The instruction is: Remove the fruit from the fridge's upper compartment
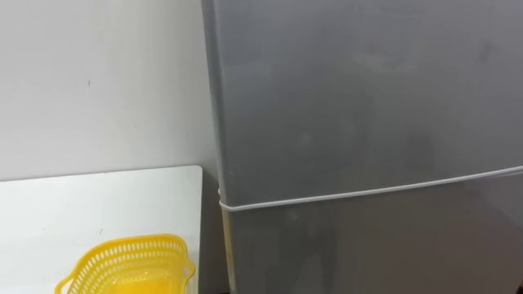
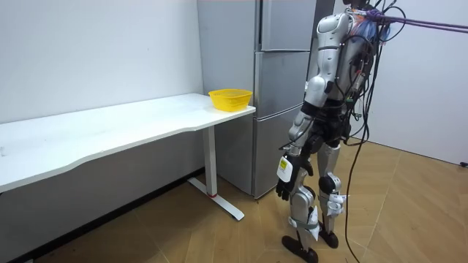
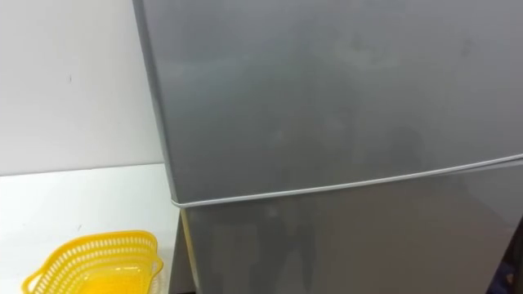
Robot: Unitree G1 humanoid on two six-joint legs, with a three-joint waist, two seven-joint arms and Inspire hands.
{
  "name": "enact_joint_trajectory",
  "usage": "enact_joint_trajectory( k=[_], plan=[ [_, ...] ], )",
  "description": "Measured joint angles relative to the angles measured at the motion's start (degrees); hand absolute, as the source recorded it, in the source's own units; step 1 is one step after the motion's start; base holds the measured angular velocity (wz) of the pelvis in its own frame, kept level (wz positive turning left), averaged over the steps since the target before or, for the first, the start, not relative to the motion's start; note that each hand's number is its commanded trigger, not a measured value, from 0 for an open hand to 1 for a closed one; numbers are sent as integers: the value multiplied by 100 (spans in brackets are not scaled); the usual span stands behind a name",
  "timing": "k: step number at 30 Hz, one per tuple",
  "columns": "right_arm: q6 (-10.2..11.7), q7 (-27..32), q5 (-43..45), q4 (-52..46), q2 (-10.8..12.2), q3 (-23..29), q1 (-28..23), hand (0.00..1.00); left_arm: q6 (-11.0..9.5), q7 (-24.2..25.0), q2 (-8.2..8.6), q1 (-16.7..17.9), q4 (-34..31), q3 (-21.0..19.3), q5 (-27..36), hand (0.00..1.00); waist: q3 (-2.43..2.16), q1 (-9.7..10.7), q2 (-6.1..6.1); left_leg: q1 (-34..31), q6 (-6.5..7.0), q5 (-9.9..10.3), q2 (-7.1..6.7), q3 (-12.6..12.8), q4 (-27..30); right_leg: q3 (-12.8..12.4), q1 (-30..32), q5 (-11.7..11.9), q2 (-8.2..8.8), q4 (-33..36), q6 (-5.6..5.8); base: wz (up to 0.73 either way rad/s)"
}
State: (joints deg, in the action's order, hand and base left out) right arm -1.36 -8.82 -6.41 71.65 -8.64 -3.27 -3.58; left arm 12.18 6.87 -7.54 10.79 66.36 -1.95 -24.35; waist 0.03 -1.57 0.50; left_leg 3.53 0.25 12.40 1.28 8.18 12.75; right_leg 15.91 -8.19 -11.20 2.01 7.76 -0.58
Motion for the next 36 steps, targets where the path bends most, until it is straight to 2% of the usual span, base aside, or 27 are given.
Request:
enact_joint_trajectory(
  k=[6, 9, 15, 18, 19, 20, 23, 24, 26, 32, 36],
  plan=[
    [6, -3, -33, 11, 3, 8, -1, 0, -41, -195, 18, 5, 36, -41, 692, 0, 7, -5, 15, 3, 0, 0, -2, -18, 32, 15, -2, -18, 7, -8, 1, 0],
    [18, -11, -75, 66, 6, 55, 3, 0, -103, -354, 33, 12, 64, -250, 1249, 0, 5, -4, 8, 4, 0, 1, 10, -29, 31, 22, -2, -25, 8, -3, 0, 0],
    [4, 76, -73, -43, 15, 127, -75, 0, -113, -943, 40, 137, 7, -504, 2617, 0, 2, -1, -31, -23, 4, 4, 9, -39, 43, 69, -1, -24, 16, 12, 3, 2],
    [2, 118, 6, -27, 14, 135, -53, 0, -143, -1297, 32, 171, 6, -811, 3529, 0, 3, -5, -32, -21, 4, 4, -2, -53, 41, 94, -5, -22, 19, 35, 2, 2],
    [2, 117, 3, -29, 13, 132, -88, 0, -226, -1425, 32, 163, -39, -954, 4025, 0, 4, -7, -25, -20, 3, 4, -13, -56, 33, 118, -7, -22, 22, 30, 3, 5],
    [2, 117, 1, -33, 14, 132, -88, 0, -281, -1486, 37, 164, -93, -1033, 4257, 0, 4, -12, -21, -19, 3, 3, -15, -57, 32, 124, -9, -22, 23, 25, 3, 4],
    [9, 119, -5, -41, 14, 141, -84, 0, -635, -1769, 42, 151, -396, -1271, 5455, 0, 4, -45, -16, 16, 4, 3, -4, -33, -1, 124, -22, -22, 31, 19, 4, -2],
    [9, 119, 2, -36, 14, 160, -84, 0, -667, -1800, 38, 134, -434, -1344, 5677, 0, 4, -45, -16, 19, 4, 3, -5, -33, -2, 121, -25, -22, 31, 23, 4, 0],
    [8, 121, 75, -34, 14, 238, -93, 0, -868, -1976, 31, 16, -452, -1577, 6386, 0, 13, -47, -12, 77, 4, 3, -11, -34, -16, 123, -74, -21, 37, 34, 7, 0],
    [15, 132, 418, -84, 12, 285, -70, 0, -1172, -2469, 42, -62, -1021, -1774, 7687, 0, 11, -60, -4, 125, 5, 3, -22, -56, -56, 127, -112, -27, 41, 27, 16, 0],
    [52, 181, 506, -221, 3, 286, -130, 0, -1479, -2955, 41, -55, -1987, -1810, 7918, 0, 3, -127, -26, 110, 6, 4, -9, -46, -55, 120, -62, -27, 41, 19, 16, 0]
  ],
)
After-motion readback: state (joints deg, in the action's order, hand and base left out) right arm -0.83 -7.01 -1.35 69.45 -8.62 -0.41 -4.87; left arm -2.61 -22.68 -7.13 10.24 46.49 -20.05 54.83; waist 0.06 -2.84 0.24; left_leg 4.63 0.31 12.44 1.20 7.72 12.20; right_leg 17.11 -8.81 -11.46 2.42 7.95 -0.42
